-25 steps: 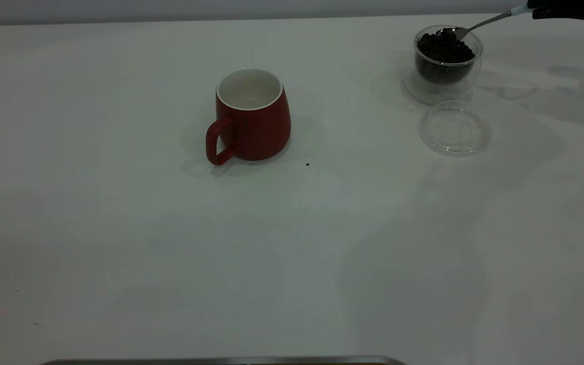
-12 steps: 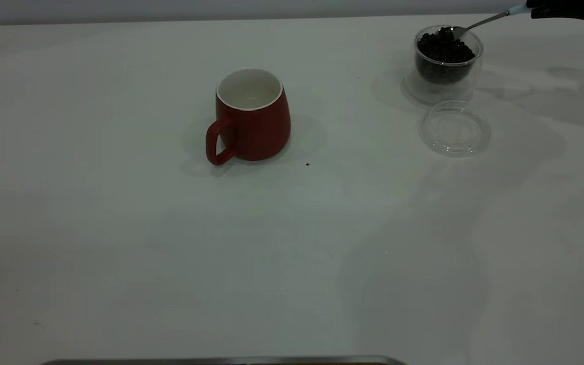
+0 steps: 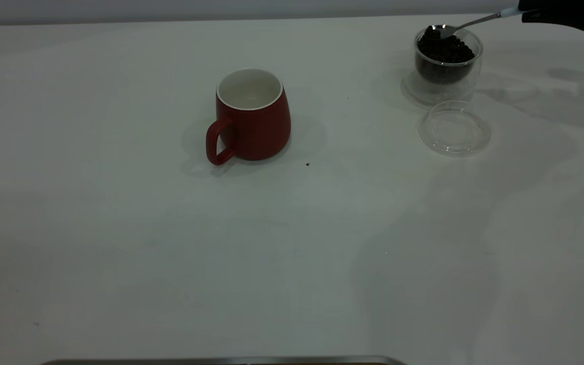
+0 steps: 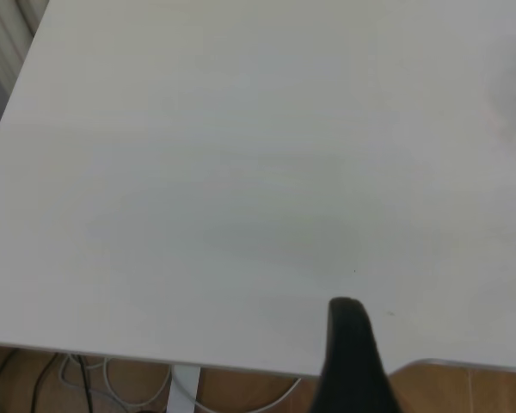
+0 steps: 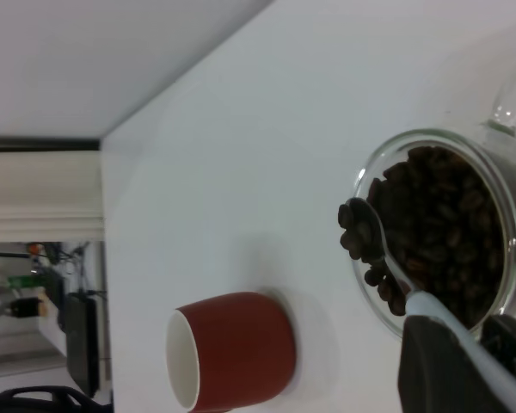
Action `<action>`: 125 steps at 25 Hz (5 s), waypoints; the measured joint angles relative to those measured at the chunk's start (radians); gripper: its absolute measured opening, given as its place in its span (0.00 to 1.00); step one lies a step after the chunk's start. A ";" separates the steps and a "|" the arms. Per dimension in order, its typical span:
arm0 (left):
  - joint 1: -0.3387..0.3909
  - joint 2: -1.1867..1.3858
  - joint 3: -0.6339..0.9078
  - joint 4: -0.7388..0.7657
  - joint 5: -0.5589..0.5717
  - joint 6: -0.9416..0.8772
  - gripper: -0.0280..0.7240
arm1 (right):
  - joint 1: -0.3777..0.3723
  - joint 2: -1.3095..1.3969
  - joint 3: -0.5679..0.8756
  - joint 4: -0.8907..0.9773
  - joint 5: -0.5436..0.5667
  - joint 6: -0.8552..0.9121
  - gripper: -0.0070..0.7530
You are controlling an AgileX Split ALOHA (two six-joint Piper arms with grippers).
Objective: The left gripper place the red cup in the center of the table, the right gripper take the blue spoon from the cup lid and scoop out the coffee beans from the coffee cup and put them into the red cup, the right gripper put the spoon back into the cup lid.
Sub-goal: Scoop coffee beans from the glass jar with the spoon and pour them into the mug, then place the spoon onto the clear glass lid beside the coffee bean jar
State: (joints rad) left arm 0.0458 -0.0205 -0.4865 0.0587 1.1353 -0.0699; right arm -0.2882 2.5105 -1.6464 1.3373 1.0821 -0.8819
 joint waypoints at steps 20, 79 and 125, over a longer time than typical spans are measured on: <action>0.000 0.000 0.000 0.000 0.000 0.000 0.82 | 0.016 0.009 0.000 0.057 0.064 -0.016 0.15; 0.000 0.000 0.000 0.000 0.000 0.000 0.82 | 0.517 -0.005 0.000 0.047 -0.156 -0.297 0.15; 0.000 0.000 0.000 0.000 0.000 0.000 0.82 | 0.167 -0.380 0.590 -0.149 -0.337 -0.199 0.15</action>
State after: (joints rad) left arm 0.0458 -0.0205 -0.4865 0.0587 1.1353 -0.0699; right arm -0.1213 2.1301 -1.0566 1.1882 0.7455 -1.0808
